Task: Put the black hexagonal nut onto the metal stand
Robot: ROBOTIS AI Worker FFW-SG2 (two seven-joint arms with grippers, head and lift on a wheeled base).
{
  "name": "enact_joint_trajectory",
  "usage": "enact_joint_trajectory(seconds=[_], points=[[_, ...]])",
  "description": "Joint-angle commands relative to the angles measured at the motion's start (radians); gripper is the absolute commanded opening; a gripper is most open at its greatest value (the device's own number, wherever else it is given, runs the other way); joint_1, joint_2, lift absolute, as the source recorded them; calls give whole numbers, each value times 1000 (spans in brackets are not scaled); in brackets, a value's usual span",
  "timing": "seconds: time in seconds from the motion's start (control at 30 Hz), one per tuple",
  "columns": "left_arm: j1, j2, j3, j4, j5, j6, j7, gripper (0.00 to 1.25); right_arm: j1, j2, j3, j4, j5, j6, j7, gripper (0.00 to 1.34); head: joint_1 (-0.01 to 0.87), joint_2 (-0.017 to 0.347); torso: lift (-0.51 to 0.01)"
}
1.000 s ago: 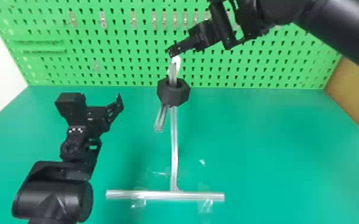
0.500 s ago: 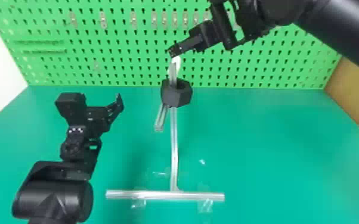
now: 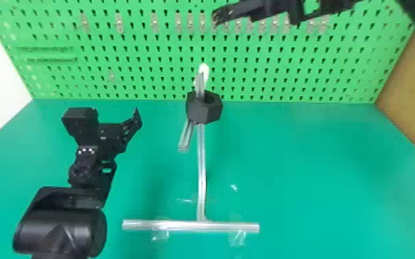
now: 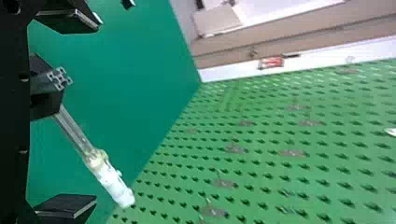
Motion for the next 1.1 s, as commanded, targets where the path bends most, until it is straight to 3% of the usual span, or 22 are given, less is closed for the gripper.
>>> enact_joint_trajectory(seconds=[0.0, 0.13, 0.4, 0.57, 0.77, 0.93, 1.07], points=[[0, 0, 0, -1, 3, 0, 0, 1077, 92, -5, -154, -71, 43, 1, 1, 1339, 693, 81, -1], [0, 0, 0, -1, 5, 0, 0, 1077, 187, 1, -246, -100, 61, -67, 1, 1339, 693, 81, -1], [3, 0, 6, -6, 11, 0, 0, 1077, 384, 59, -421, -150, 144, -228, 24, 1339, 693, 81, -1], [9, -2, 15, -14, 13, -2, 0, 1077, 497, 108, -477, -169, 218, -341, 26, 1339, 693, 81, -1], [12, -2, 20, -15, 17, -3, 0, 1077, 641, 185, -545, -167, 328, -493, 24, 1339, 693, 81, -1], [12, -2, 23, -15, 20, -8, 0, 1077, 715, 216, -557, -132, 393, -624, 1, 1339, 693, 81, -1], [11, -2, 20, -15, 20, -8, 0, 1077, 761, 234, -571, -110, 497, -705, -32, 1339, 693, 81, -1]])
